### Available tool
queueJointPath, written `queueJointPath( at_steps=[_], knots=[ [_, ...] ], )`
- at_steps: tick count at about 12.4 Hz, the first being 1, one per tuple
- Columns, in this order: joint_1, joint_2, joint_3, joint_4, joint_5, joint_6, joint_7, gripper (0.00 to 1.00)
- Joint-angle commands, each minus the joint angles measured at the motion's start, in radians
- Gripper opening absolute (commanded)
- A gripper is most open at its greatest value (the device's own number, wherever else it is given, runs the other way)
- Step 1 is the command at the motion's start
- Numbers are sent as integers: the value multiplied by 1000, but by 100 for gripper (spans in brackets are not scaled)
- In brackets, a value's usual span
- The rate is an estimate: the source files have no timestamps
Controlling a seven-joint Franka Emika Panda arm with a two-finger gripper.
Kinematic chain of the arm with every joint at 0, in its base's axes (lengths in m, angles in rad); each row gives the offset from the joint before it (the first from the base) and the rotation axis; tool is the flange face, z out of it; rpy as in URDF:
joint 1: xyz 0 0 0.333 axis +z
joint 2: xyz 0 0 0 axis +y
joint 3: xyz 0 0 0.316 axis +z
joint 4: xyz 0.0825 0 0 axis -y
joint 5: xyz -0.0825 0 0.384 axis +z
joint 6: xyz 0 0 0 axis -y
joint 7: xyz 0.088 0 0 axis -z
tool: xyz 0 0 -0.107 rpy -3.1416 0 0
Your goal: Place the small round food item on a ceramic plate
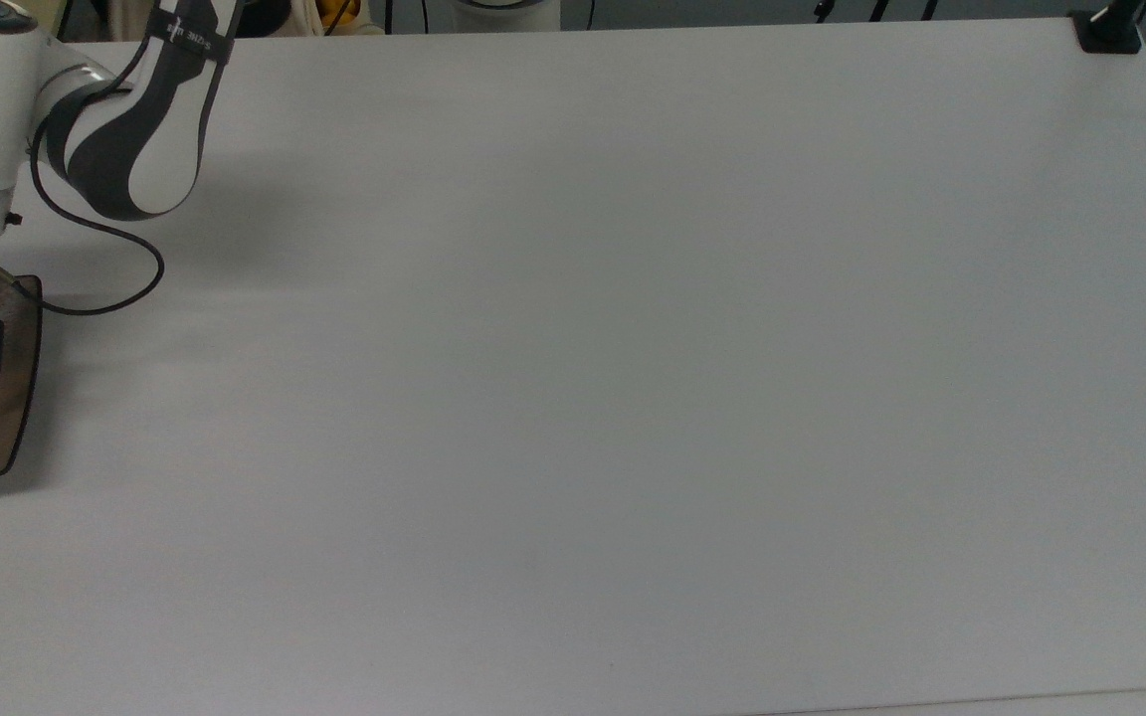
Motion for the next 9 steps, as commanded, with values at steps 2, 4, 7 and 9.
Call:
queueJointPath(
  at_steps=[2, 4, 7, 9],
  knots=[
    [-1, -227, 7, -13, -23, -593, -164, 100],
    [-10, -316, 7, -15, -23, -862, -271, 100],
    [4, -385, 16, -19, -50, -1128, -265, 100],
    [45, -449, 37, -44, -157, -1301, -207, 100]
  ],
)
